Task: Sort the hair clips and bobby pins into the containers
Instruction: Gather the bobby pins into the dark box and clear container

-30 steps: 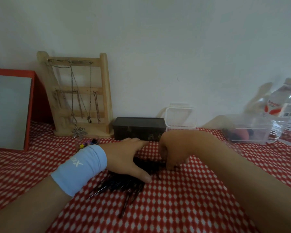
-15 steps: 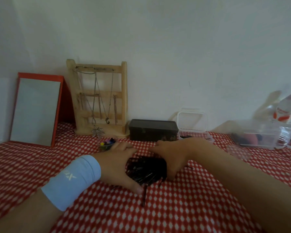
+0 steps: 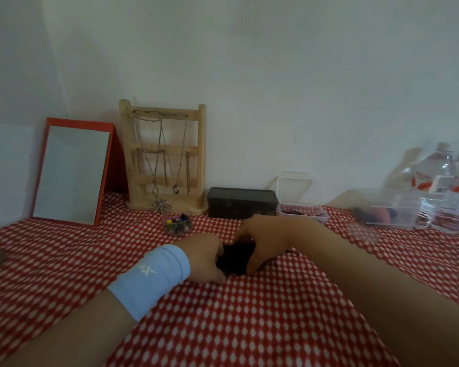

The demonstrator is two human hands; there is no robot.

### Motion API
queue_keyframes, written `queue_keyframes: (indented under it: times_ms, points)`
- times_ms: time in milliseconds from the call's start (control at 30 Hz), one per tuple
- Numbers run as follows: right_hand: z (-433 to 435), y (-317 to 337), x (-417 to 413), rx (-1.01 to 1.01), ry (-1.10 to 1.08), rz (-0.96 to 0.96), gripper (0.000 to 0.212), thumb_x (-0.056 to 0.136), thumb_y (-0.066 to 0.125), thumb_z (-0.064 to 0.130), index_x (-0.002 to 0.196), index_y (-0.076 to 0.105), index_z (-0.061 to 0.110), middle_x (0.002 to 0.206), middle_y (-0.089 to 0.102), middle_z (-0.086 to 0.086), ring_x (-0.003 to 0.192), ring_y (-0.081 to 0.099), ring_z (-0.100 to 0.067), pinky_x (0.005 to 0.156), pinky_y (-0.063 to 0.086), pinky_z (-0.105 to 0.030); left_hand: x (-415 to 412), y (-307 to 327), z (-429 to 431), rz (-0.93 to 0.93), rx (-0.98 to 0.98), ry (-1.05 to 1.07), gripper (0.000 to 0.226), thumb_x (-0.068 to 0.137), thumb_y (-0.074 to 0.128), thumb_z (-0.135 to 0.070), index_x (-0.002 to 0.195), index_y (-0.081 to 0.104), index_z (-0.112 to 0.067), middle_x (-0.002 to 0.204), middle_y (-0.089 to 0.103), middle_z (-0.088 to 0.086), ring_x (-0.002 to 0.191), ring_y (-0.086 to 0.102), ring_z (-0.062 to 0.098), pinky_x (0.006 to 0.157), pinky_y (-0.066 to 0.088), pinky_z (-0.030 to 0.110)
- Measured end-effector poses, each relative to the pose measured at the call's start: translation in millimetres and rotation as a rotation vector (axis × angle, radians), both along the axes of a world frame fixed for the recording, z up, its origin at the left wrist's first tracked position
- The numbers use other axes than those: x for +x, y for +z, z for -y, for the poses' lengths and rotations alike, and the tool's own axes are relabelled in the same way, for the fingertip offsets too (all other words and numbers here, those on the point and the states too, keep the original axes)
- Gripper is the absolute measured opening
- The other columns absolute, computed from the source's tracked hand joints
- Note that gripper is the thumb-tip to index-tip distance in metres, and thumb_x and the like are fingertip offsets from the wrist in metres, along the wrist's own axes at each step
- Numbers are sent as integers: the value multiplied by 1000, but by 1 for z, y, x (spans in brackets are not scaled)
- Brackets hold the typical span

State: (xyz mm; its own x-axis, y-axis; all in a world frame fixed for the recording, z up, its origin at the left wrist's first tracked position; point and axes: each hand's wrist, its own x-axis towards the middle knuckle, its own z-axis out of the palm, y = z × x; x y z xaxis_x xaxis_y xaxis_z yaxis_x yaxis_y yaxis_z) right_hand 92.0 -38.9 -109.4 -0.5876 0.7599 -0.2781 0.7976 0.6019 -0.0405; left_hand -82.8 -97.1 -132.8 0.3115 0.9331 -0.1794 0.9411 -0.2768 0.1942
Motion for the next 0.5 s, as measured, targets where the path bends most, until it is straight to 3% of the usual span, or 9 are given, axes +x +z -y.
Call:
queue_keyframes:
  times_ms: [67,133,200,267,333,400,500]
  points:
    - [6,0,10,35,-34,-46,53,75,81,51,122,66,33,112,63,12,101,60,-11,94,53,-34,3,-1,-6,44,17,-39,46,84,72,-26,128,61,-19,119,66,-1,103,63,14,89,52,25]
    - [11,-2,21,63,-75,-68,49,78,80,47,122,66,31,110,63,13,100,61,-11,90,52,-28,6,-3,-11,70,48,-95,43,84,71,-19,126,64,-22,119,67,-2,101,62,12,85,50,22]
    - [15,-1,30,92,-98,-87,57,79,79,45,131,61,30,121,63,10,107,61,-12,93,50,-27,9,-3,-17,97,84,-136,40,85,69,-13,123,66,-25,117,67,-5,91,59,8,77,44,16]
    - [19,1,40,114,-132,-136,70,81,77,42,144,50,29,139,55,7,122,55,-14,103,44,-28,11,-1,-22,131,119,-145,42,84,68,-11,124,66,-26,118,67,-6,93,58,6,79,45,16]
    - [21,2,49,101,-164,-159,80,81,74,33,152,38,29,152,43,5,137,44,-17,112,36,-32,9,0,-26,133,160,-122,45,84,67,-16,128,61,-25,124,60,-5,109,57,11,92,47,23]
    - [24,-1,54,12,-202,-134,89,81,71,22,157,26,32,157,37,4,143,37,-21,114,32,-34,7,0,-28,117,142,-77,57,83,65,-31,136,46,-25,134,43,-2,124,44,16,104,42,33]
    - [28,-12,56,-35,-181,-146,82,81,71,15,152,35,36,147,49,5,133,48,-19,109,41,-33,5,-7,-30,12,40,-96,100,76,68,-58,153,13,-27,155,13,-5,145,15,22,117,25,47]
